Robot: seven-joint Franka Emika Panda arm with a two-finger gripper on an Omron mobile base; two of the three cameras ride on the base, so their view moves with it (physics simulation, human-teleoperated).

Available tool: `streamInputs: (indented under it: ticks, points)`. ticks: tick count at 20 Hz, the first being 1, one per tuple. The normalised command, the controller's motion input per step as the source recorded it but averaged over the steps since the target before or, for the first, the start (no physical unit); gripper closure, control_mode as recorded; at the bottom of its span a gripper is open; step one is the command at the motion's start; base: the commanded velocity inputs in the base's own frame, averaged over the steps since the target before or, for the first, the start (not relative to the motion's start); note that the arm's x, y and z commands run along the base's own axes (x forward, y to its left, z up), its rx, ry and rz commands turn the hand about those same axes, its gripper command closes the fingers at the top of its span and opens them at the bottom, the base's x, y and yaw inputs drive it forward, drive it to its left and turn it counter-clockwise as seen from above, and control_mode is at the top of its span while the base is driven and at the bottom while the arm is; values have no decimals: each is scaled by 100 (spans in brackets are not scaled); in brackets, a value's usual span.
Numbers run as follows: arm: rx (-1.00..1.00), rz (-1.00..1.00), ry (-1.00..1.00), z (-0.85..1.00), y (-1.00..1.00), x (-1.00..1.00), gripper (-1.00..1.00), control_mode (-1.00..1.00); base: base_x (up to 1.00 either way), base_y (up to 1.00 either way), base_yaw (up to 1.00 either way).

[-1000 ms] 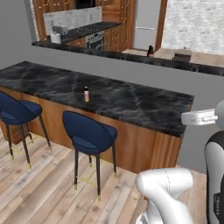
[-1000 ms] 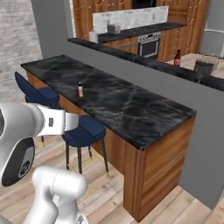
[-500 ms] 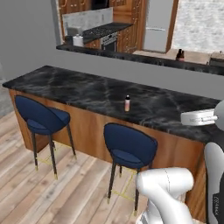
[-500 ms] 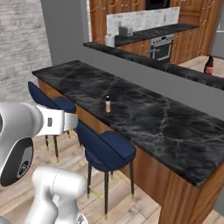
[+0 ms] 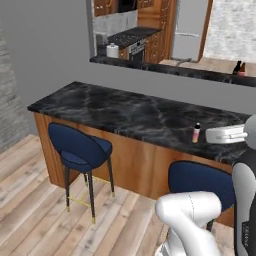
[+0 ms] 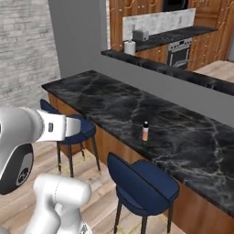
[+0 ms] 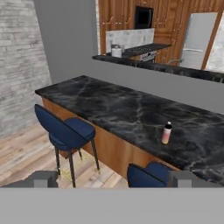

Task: Place the large bottle from the dining counter next to the other large bottle outside the sink, and place the small bottle from the dining counter next to the other small bottle inside the sink.

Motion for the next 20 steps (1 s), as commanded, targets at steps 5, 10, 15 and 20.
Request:
streamInputs:
  ticks: [5, 10, 15, 20]
  points:
    - [0, 0, 0, 0, 0, 0, -100, 100, 93, -3, -2]
    - [0, 0, 0, 0, 0, 0, -100, 100, 14, -32, -19]
    - [0, 0, 0, 0, 0, 0, -100, 100, 0, -16, -23]
    - [0, 0, 0, 0, 0, 0, -100, 100, 0, -2, -25]
